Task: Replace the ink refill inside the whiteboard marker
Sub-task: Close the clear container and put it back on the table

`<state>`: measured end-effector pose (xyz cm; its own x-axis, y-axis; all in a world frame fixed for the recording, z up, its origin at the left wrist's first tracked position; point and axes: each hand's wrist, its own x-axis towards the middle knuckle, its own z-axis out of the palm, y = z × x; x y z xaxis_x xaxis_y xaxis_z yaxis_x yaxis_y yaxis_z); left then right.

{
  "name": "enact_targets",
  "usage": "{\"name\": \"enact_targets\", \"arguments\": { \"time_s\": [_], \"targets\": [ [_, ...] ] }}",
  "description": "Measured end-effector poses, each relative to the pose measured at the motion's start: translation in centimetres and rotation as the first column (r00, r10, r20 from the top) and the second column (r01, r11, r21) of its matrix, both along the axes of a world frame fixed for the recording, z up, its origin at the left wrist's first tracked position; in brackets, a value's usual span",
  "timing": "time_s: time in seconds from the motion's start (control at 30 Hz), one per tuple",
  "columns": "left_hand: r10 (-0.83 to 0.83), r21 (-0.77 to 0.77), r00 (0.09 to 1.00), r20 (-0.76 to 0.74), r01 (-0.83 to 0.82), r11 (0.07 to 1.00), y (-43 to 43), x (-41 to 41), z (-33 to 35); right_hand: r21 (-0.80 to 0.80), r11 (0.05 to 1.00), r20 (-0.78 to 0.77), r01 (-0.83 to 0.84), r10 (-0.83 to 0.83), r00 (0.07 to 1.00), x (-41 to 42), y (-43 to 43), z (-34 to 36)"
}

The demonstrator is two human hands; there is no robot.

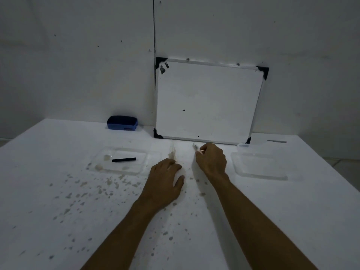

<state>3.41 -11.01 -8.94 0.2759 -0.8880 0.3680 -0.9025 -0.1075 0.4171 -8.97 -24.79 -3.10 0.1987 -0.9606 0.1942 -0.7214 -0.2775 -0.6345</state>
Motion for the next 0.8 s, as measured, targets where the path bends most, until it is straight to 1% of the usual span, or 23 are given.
{"name": "enact_targets", "arguments": {
  "time_s": [0.07, 0.33, 0.63, 0.73, 0.8],
  "targets": [
    [0.016, 0.003, 1.0, -0.007, -0.016, 1.0, 0.0, -0.1, 0.0, -0.004, 1.0, -0.024, -0.014, 0.014, 1.0, 0.0, 0.0, -0.2],
    [0.027, 0.044, 1.0, -0.014, -0.026, 0.999, -0.2, 0.0, 0.1, -0.008, 1.0, 0.008, -0.008, 0.008, 1.0, -1.2, 0.9, -1.7],
    [0.037, 0.06, 0.998, -0.041, -0.035, 0.998, -0.1, -0.1, 0.3, 0.012, 0.999, 0.035, 0.044, -0.045, 0.998, -0.6, 0.9, -1.1],
    [0.037, 0.079, 0.998, -0.04, -0.034, 0.996, -0.1, 0.0, 0.4, 0.004, 1.0, 0.029, 0.027, -0.027, 0.999, -0.7, 1.0, -0.9],
    [0.043, 0.085, 0.998, -0.039, -0.04, 0.996, -0.1, 0.0, 0.4, 0.027, 1.0, 0.019, 0.004, -0.004, 1.0, -1.0, 1.2, -0.7]
  ]
}}
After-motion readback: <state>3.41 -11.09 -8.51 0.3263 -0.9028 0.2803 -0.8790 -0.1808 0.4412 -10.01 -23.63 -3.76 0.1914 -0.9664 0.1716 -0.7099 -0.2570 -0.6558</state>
